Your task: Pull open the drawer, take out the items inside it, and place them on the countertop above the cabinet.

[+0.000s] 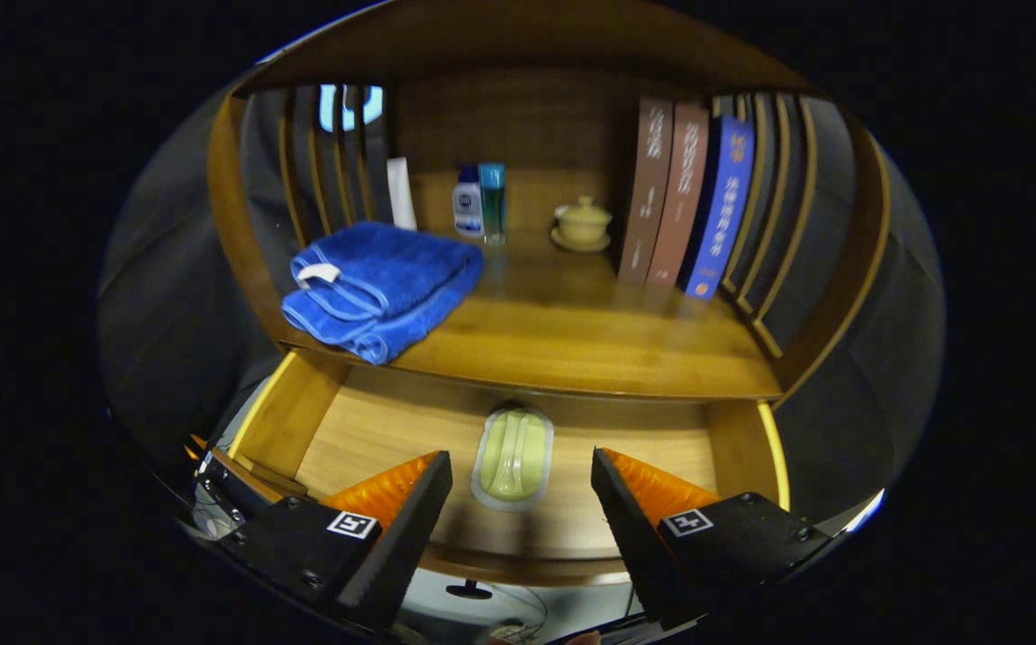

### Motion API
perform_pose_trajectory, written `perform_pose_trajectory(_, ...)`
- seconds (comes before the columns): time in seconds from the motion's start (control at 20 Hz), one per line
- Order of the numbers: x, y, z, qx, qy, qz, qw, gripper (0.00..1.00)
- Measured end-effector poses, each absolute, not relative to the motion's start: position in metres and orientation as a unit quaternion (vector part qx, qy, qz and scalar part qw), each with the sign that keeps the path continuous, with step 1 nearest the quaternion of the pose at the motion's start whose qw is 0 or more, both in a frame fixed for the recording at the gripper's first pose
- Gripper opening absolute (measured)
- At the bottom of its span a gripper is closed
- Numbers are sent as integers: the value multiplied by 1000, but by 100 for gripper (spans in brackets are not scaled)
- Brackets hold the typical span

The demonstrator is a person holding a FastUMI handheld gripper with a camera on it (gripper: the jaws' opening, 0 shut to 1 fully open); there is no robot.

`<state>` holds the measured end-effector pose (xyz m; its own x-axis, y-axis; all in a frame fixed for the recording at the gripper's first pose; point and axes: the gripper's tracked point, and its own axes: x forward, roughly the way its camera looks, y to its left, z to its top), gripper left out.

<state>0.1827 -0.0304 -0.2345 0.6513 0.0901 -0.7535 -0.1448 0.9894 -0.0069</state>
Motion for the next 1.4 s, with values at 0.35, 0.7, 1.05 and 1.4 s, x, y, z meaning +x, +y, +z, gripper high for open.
perform_pose_trajectory(0.35, 211, -23, -302, -23, 515, 38, 856, 96)
perform_pose_trajectory(0.7, 213, -27, -345, -25, 540, -11, 841, 43)
perform_pose_trajectory(1.05, 204, -19, -312, -21, 542, 11, 840, 19)
perform_pose_trajectory(1.4, 174, -3, -250, 22, 548, 39, 836, 18)
